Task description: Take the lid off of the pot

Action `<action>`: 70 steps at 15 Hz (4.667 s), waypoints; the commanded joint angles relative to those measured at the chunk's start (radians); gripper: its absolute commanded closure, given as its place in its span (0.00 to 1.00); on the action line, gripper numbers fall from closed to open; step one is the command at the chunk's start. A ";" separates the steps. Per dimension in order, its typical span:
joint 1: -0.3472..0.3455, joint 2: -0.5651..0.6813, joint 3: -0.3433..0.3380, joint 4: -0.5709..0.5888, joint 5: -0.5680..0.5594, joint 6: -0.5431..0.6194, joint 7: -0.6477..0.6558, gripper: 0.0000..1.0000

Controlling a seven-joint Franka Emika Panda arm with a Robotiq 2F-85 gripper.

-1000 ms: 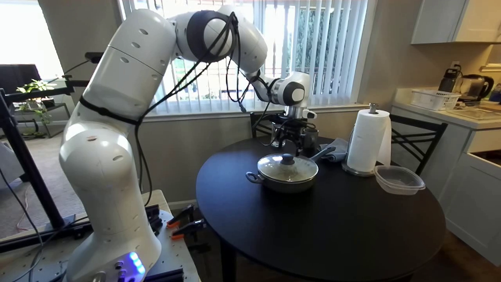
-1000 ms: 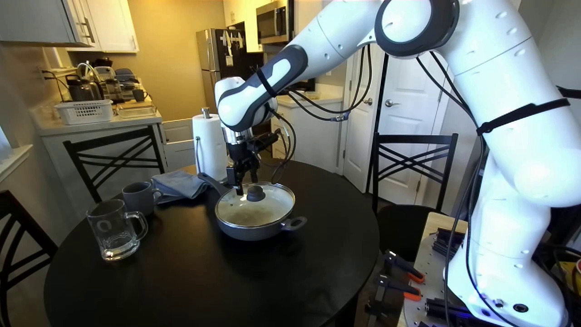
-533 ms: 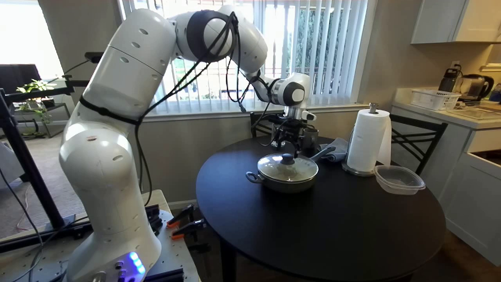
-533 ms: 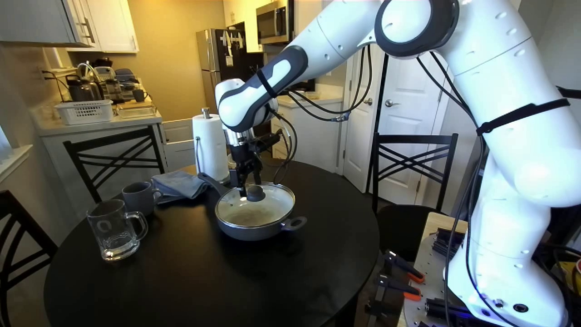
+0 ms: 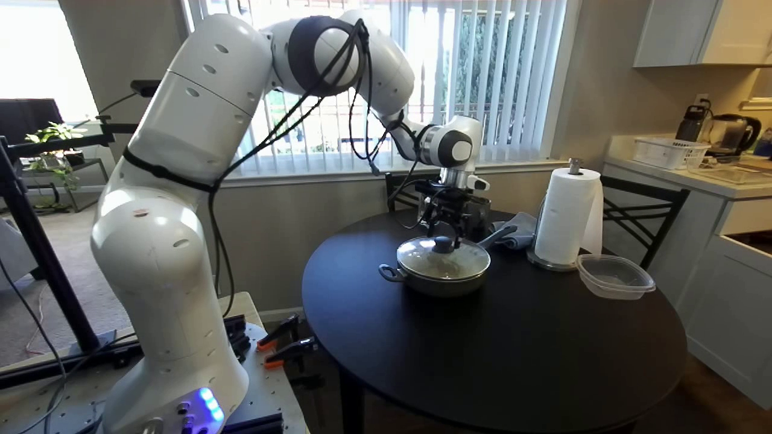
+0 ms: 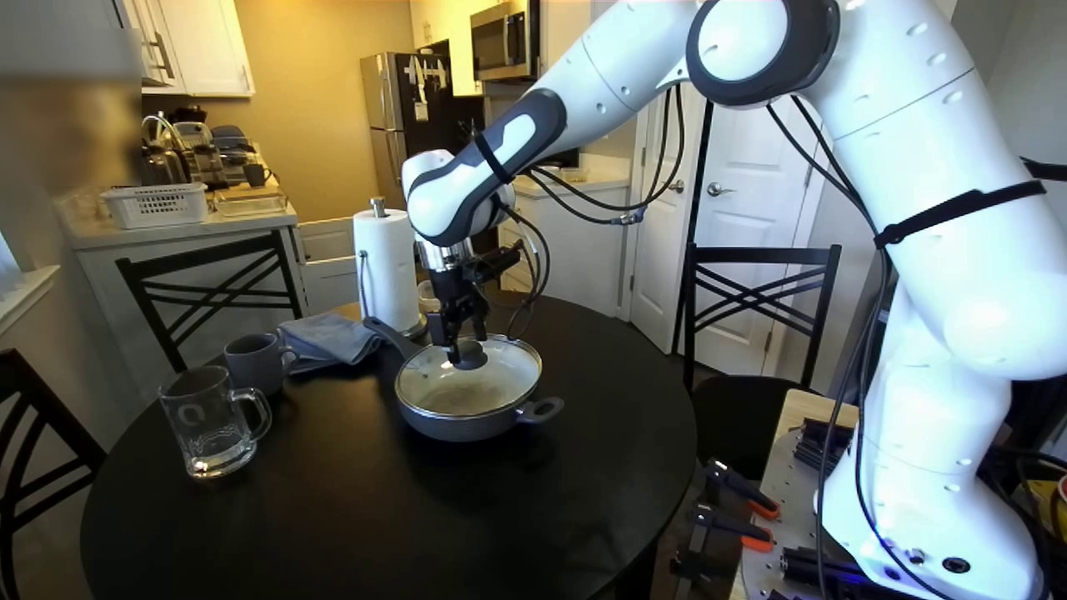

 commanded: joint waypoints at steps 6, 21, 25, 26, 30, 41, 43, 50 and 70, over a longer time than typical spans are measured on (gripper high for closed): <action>-0.003 0.005 0.001 -0.006 0.036 0.018 0.038 0.00; 0.003 -0.003 -0.013 -0.010 0.032 0.049 0.091 0.63; 0.002 0.001 -0.011 -0.012 0.032 0.050 0.091 0.07; 0.002 0.000 -0.011 -0.013 0.033 0.049 0.091 0.02; 0.003 -0.002 -0.011 -0.016 0.033 0.049 0.093 0.00; 0.010 -0.013 -0.027 -0.028 0.022 0.031 0.135 0.65; 0.012 -0.015 -0.030 -0.031 0.019 0.029 0.150 0.67; 0.014 -0.074 -0.046 -0.033 0.020 -0.055 0.207 0.67; -0.123 -0.485 -0.164 -0.571 0.169 0.106 0.315 0.67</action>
